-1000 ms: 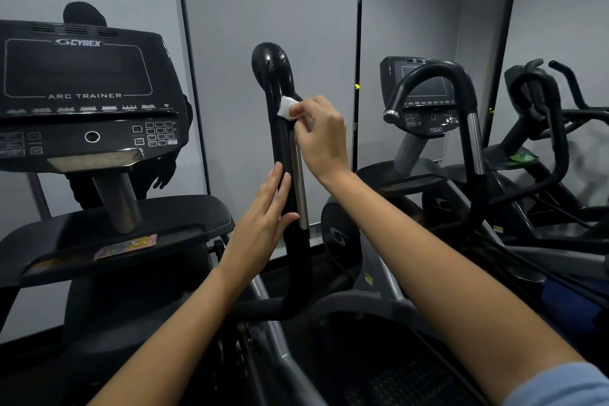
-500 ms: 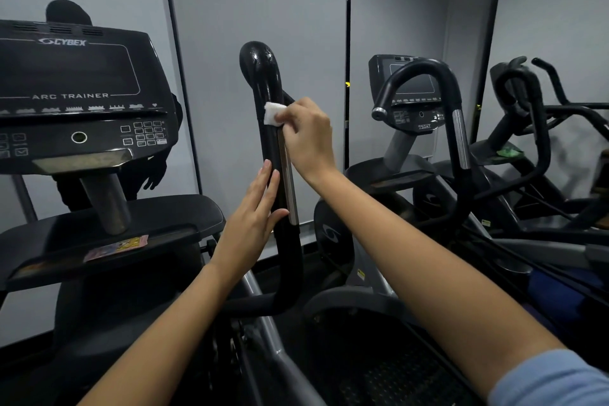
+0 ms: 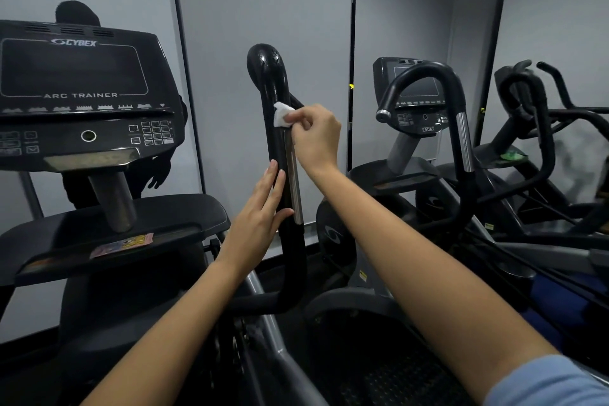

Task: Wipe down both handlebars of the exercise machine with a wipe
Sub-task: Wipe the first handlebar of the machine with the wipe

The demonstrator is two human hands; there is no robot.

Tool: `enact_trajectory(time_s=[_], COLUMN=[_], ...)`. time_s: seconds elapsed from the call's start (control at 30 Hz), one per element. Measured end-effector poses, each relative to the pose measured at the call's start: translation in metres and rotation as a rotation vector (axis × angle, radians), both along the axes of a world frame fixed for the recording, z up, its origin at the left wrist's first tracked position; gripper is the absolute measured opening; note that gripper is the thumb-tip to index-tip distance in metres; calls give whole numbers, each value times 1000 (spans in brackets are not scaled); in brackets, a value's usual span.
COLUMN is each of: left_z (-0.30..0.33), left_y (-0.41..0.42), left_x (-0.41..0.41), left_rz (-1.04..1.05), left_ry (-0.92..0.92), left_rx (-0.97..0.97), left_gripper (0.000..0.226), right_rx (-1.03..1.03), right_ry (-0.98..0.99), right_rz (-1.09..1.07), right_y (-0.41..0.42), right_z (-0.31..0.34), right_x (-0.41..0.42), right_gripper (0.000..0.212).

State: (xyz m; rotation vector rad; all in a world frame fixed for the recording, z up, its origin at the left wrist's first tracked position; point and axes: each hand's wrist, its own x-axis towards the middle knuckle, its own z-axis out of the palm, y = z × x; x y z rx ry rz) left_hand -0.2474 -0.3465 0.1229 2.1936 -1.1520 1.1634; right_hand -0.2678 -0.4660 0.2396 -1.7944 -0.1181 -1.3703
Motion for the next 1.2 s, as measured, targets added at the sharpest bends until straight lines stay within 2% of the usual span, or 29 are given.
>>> enact_trajectory(time_s=[0.07,0.13,0.3,0.37,0.43,0.53,0.63,0.77,0.87,1.0,1.13,1.2], left_z=[-1,0,0,0,0,0,1,0,-1,-2,-1,-1], left_y=[0,0,-1,-1,-1,-1,0,-1,-2,-2,-2,-2], left_x=[0,0,1,1,1,-2,-3,-1,2,4,3,4], left_rz=[-1,0,5,12,7,-1,5,3,-17,-32,-34,-36], left_ry=[7,11,-8,-11,-5,20,18,20,20,10,11,17], left_rx=[0,-1,4,6,-1,-7,0,0,-22,-25,-24,-26], left_gripper=[68,68,63,63,63,65,65,66,69,69,65,64], right_rx=[107,86,-466,-601,-631,-461,-234,-161,-42,120,343,368], right_ry=[78,82,-146,-207,-212,-143,-79,-75,34,128,267,313], right_rz=[49,32,-222,-281,-262,-131,-67,-40,40,126,427,492], right_y=[-3,-5,0,-3,-7,-7,-3,-3,-11,-15,-14,-15], right_z=[5,5,-2,-10,-24,-34,-13,-13,-25,0,0,-5], right_x=[1,2,2,3,2,-5,-2,1,7,17,18,16], right_gripper=[20,20,11,9,8,16,18,20,15,14,21,21])
